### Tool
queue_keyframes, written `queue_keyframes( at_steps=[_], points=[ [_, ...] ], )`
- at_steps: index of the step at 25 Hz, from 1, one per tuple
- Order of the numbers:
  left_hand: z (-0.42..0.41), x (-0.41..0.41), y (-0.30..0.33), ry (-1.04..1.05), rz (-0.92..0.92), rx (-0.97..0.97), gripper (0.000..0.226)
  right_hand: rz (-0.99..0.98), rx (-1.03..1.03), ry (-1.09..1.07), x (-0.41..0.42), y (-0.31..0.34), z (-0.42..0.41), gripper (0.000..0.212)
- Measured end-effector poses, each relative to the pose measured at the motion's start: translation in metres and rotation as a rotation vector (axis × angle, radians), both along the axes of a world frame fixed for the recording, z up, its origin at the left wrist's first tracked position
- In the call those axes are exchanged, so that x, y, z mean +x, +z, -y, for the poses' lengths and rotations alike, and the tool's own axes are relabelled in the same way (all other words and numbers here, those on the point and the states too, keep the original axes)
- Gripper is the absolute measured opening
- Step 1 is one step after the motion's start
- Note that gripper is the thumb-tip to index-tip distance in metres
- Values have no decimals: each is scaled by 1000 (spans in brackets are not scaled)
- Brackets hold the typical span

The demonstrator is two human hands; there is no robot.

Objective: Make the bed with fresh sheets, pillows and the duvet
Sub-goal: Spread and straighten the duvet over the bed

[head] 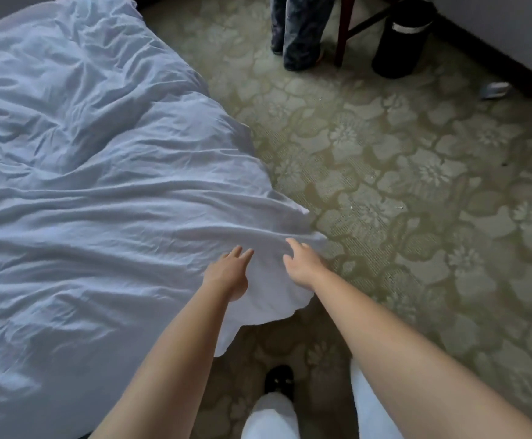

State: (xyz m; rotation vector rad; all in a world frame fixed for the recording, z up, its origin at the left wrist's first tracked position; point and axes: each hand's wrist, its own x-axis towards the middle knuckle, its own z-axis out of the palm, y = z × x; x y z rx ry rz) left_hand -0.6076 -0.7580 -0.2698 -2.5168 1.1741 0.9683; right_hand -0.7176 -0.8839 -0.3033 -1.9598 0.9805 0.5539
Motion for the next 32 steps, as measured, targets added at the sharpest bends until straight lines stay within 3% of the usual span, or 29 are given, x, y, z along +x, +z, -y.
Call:
queue_keyframes(
  at_steps=[8,16,25,28,32],
  points=[
    [127,21,-24,306,-25,56,66,-46,-11,294,54,-20,164,48],
    [170,82,-86,624,112,-47,62,-136,81,537,155,-86,206,50],
    [196,74,-177,678,515,-120,73,-328,278,193,190,-207,212,83],
    [216,65,-189,770,575,-60,77,-350,403,115,195,-229,219,99],
    [234,52,-212,850,641,-38,80,-400,587,55,208,-252,218,103]
  ],
)
